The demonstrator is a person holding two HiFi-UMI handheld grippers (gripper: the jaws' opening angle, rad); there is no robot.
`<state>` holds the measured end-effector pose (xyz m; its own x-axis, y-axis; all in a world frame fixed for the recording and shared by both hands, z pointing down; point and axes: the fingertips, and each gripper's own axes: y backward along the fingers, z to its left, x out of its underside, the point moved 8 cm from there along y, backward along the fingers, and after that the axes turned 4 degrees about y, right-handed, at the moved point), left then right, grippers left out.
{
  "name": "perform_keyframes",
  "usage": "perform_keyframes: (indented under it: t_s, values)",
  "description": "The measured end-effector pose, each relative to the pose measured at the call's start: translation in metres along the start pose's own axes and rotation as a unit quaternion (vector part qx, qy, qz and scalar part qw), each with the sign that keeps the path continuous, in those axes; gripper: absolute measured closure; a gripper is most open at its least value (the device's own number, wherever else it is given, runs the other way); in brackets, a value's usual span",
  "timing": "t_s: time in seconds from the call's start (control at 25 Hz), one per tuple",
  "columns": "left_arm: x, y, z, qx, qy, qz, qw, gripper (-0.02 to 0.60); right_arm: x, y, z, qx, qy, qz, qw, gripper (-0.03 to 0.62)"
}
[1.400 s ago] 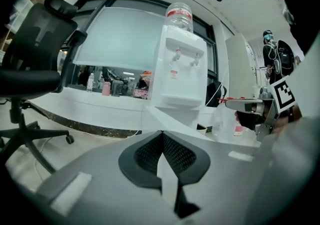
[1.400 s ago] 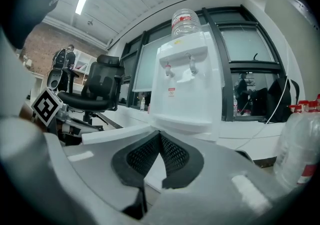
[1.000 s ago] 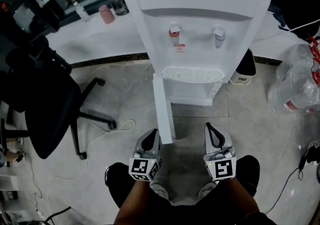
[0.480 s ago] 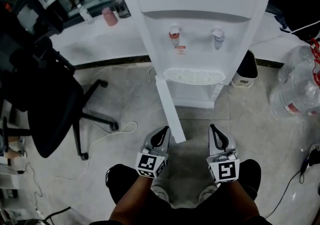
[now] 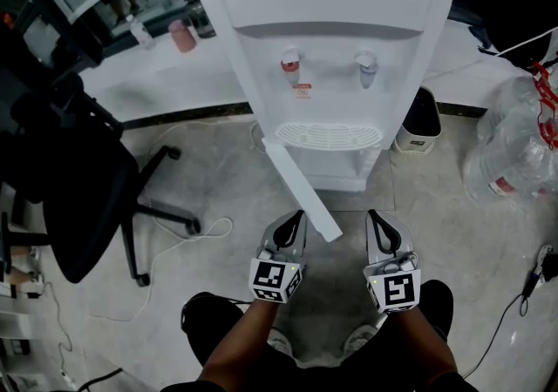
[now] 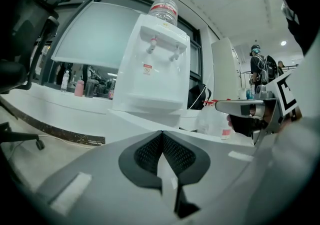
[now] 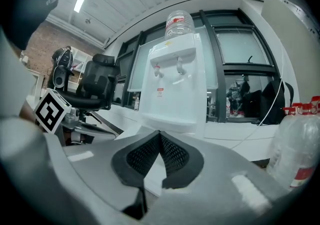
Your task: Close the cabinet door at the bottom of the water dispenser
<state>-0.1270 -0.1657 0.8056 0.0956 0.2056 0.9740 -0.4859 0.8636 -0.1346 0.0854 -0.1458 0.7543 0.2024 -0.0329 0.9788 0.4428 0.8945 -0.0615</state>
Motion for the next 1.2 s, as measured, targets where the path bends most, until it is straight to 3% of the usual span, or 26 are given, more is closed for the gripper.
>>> perform_keyframes:
  t_s: [0.6,1.0,1.2]
  values:
    - [0.0,-0.056,-0.028,0.03,-0.012,-0.015,0.9994,0.563,0.005,0.003,-0.011,0.002,0.005,-0.009,1.0,0.591]
    - [-0.002,-0.088,-0.034,0.046,-0.033,-0.029,0.998,0.562,0.005,0.001,-0.017,-0.035,0.061,-0.025,0.997,0.591]
    - [-0.003,-0.105,-0.036,0.046,-0.052,-0.023,0.9973,0.562,0.009,0.001,-0.017,-0.032,0.058,-0.018,0.998,0.591]
